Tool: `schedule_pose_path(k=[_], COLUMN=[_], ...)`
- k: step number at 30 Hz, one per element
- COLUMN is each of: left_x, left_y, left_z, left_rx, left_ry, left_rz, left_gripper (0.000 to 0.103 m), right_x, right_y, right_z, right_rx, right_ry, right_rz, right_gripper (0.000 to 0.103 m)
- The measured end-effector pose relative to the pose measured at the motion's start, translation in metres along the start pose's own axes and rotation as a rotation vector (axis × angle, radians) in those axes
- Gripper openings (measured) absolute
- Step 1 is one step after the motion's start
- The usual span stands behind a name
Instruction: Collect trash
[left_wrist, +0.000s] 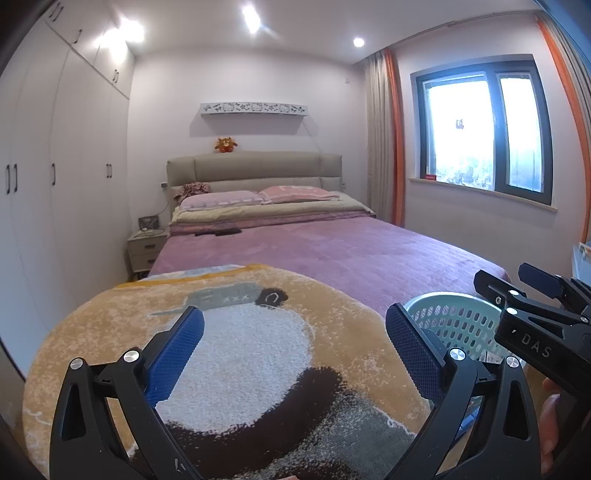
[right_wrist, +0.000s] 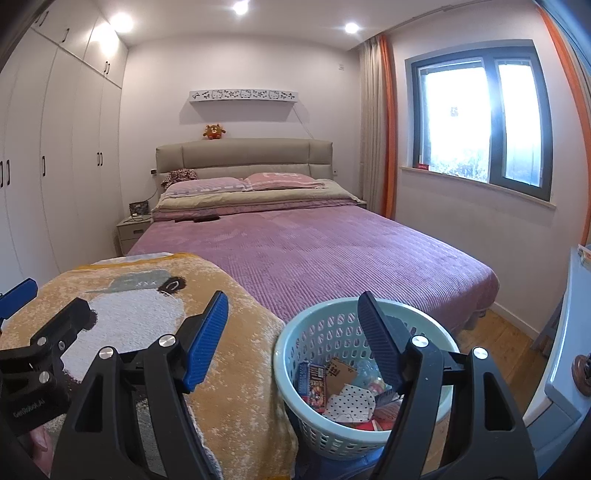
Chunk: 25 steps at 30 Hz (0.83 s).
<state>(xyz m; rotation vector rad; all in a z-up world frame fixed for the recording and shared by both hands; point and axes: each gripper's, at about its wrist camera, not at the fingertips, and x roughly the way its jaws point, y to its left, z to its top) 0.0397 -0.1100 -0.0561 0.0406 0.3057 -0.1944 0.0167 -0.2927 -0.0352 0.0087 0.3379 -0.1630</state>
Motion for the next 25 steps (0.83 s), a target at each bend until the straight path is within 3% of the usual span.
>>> schedule_pose_path(k=[12, 25], left_x=[-0.013, -0.012], left_y=[0.034, 0.111], left_z=[0.011, 0.004], left_rx=[-0.013, -0.096], left_ry=[0.007, 0.079], left_rz=[0.096, 0.252], left_gripper=[0.096, 0.096], right_x=[0.006, 0.020], right_y=[0.038, 0.108], right_z=[0.012, 0.023], right_rx=[-0.035, -0.100], right_ry=[-0.004, 0.009], right_rz=[0.069, 0.160], right_gripper=[0.069, 0.069])
